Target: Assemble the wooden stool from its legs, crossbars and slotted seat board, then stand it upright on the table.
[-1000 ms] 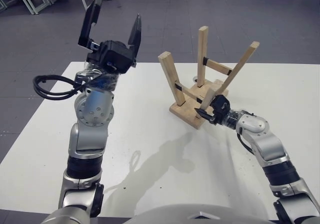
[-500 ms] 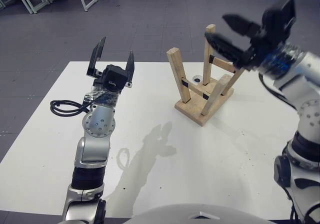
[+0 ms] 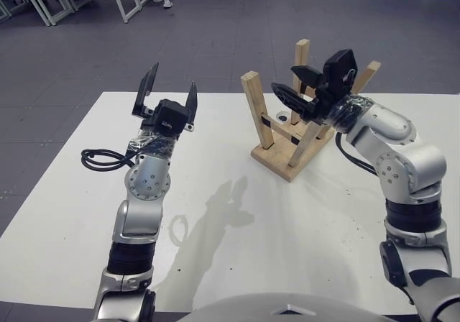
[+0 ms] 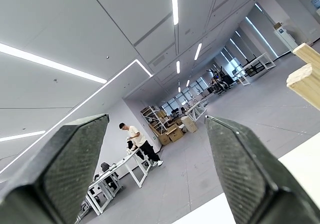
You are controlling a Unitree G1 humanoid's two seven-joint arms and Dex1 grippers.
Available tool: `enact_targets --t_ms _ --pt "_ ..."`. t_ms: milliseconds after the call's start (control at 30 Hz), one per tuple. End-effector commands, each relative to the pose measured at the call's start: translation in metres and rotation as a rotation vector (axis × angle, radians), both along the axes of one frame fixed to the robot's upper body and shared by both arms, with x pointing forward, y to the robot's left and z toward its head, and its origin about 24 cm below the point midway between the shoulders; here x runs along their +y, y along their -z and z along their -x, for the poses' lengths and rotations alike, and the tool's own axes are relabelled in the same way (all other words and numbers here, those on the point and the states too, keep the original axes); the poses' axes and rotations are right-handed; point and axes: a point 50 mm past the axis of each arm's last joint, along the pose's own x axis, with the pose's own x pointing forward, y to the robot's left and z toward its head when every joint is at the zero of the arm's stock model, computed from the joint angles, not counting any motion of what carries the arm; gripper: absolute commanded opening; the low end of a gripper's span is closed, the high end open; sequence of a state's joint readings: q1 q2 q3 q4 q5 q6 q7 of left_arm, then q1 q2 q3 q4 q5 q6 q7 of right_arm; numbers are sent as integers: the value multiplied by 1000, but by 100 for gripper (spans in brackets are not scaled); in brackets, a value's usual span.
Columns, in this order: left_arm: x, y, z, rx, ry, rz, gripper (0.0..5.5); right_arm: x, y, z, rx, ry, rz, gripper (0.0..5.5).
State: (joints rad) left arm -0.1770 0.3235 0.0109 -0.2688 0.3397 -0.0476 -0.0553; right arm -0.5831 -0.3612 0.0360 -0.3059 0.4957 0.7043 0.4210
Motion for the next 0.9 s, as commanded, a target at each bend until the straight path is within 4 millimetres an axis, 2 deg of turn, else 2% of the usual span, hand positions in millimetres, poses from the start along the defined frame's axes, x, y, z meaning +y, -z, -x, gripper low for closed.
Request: enact_targets --t_ms 33,100,133,167,300,433,533,600,667,767,833,900 --pt "0 6 -2 43 -1 -1 355 -4 -57 1 -100 19 -232 307" --pt "2 7 -3 47 -6 2 355 -14 -86 3 -169 51 -319 307" --pt "2 7 -3 48 -9 3 355 -21 -93 3 -184 78 -338 307" --pt "1 8 -3 47 -10 4 355 -30 -90 -2 -184 122 -297 307" --pt "3 5 -2 29 -21 6 355 -65 -28 -25 -59 281 -35 307" --pt "14 5 0 25 -68 15 355 -88 38 -26 15 332 247 307" --pt "18 7 0 33 -82 17 355 -78 73 -9 49 191 410 307" --pt "21 7 -1 36 -92 21 355 -59 82 8 42 32 440 307" --pt "22 7 -2 39 -100 29 355 -32 76 28 -8 -147 403 307" --pt "23 9 -2 44 -103 35 355 -3 52 52 -118 -305 295 307" --pt "24 10 -1 51 -106 36 355 -1 47 59 -123 -333 296 307" --pt "27 11 -1 57 -115 39 355 -10 52 61 -82 -328 345 307"
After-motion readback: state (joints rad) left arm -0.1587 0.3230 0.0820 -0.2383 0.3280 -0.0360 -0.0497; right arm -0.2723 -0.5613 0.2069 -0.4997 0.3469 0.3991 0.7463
